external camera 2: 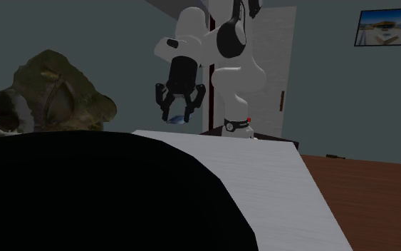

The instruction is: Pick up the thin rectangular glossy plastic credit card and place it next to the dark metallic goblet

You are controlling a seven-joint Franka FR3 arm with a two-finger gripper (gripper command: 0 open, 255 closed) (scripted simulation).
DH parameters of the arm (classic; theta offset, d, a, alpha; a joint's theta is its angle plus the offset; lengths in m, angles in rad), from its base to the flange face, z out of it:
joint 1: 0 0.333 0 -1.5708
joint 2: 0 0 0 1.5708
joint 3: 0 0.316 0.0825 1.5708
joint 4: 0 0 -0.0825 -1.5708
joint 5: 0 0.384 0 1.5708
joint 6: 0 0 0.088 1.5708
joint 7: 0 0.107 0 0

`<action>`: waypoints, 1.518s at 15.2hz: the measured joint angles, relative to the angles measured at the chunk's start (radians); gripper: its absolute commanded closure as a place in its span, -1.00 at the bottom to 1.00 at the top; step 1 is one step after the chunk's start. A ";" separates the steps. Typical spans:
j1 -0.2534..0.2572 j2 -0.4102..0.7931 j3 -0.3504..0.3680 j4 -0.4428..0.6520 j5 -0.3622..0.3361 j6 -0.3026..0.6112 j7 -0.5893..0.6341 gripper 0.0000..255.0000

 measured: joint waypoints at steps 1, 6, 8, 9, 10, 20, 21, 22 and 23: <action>-0.010 -0.010 0.006 0.003 -0.011 -0.014 0.007 1.00; -0.060 -0.058 0.048 0.029 -0.065 -0.089 0.061 1.00; -0.073 -0.072 0.058 0.048 -0.080 -0.122 0.075 1.00; -0.080 -0.081 0.064 0.052 -0.087 -0.136 0.084 1.00; -0.085 -0.088 0.067 0.062 -0.094 -0.153 0.089 1.00; -0.123 -0.151 0.101 0.146 -0.142 -0.300 0.144 1.00; -0.126 -0.155 0.103 0.157 -0.145 -0.315 0.147 1.00; -0.128 -0.160 0.105 0.166 -0.148 -0.328 0.150 1.00; -0.130 -0.164 0.106 0.176 -0.151 -0.344 0.154 1.00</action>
